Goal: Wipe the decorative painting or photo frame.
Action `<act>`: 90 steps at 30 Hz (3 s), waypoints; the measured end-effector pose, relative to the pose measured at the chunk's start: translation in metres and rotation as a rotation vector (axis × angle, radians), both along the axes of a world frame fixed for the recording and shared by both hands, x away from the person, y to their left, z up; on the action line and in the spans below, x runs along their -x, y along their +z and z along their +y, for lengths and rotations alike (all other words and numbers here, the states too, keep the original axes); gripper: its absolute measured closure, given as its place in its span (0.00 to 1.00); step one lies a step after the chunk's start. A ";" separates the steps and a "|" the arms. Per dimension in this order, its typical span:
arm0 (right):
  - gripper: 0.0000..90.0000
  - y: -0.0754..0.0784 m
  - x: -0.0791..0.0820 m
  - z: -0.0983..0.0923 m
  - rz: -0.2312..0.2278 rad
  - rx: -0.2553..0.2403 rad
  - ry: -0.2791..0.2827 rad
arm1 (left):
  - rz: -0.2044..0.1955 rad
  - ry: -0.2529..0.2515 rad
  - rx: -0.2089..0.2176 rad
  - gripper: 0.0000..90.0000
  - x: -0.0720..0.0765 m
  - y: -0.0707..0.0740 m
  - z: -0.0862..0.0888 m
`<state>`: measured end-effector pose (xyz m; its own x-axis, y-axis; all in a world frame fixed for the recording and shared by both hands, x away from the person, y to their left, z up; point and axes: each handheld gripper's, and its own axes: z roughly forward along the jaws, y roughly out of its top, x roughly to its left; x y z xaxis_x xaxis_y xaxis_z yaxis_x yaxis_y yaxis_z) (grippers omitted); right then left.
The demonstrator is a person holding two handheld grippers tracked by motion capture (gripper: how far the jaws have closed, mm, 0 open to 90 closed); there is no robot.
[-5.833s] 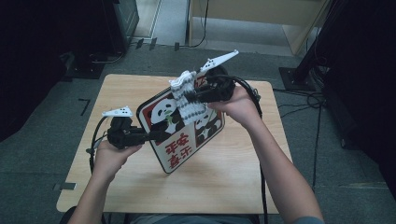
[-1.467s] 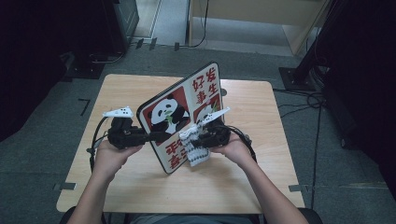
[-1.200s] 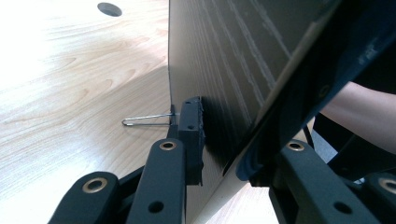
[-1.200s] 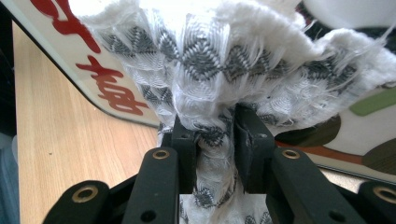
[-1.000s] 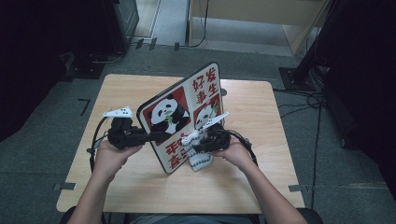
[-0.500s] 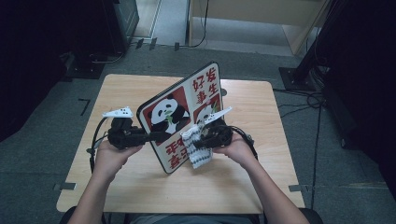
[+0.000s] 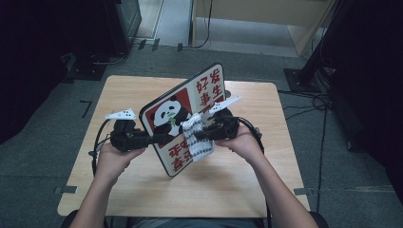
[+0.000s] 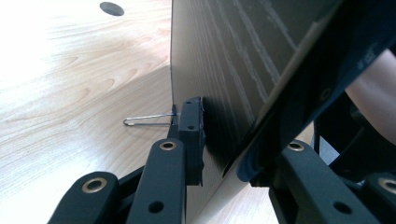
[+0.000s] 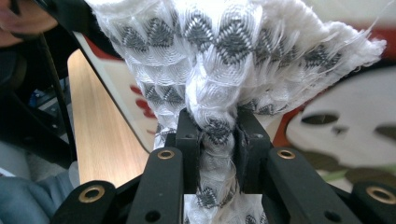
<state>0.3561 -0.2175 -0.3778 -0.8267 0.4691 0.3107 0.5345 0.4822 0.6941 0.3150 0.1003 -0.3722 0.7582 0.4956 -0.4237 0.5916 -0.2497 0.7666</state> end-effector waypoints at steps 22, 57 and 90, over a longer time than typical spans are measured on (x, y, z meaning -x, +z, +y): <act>0.84 0.108 -0.010 0.055 -0.149 -0.005 0.066 | -0.001 0.008 0.003 0.82 0.000 0.000 0.000; 0.83 0.071 -0.006 0.054 -0.125 0.000 0.070 | -0.009 0.002 -0.004 0.83 0.000 0.000 0.001; 0.82 0.030 0.001 0.045 -0.100 -0.024 0.070 | -0.008 0.001 -0.008 0.82 0.000 0.000 0.001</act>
